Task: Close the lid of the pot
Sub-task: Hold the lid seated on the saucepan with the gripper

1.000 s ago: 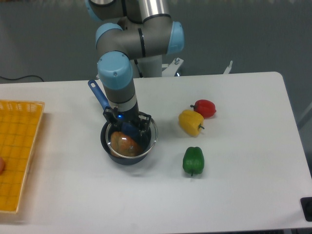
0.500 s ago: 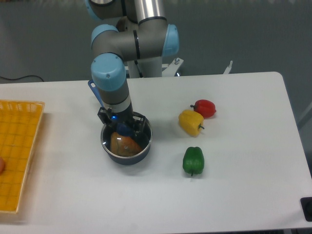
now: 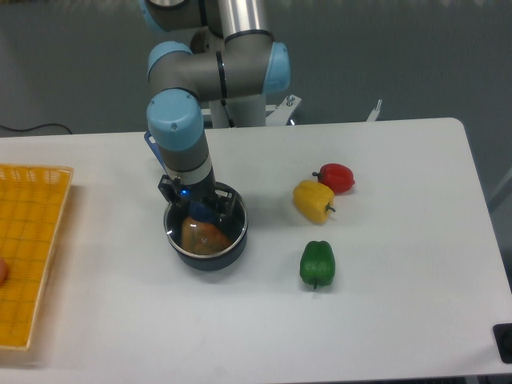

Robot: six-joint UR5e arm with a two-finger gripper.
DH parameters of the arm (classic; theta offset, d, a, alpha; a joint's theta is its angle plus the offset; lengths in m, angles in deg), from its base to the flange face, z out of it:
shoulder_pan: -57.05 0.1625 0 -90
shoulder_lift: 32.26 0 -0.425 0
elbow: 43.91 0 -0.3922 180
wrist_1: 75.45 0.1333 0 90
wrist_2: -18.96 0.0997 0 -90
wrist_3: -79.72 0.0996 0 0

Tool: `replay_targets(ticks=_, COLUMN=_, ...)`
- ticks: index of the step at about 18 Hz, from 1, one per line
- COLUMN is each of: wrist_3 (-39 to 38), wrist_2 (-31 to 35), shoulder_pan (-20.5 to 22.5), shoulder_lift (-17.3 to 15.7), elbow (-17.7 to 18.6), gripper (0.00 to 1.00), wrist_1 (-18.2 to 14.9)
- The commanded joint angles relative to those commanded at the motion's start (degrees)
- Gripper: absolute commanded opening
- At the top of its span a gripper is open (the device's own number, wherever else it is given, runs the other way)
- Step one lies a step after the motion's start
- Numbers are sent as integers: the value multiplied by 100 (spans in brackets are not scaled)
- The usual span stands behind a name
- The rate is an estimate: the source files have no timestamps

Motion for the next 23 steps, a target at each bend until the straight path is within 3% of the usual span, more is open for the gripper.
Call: replay_targets(ticks=23, wrist_3=-97, wrist_2=0, shoulder_pan=-70, shoulder_lift=44, elbow=0, gripper=52, wrist_1=70)
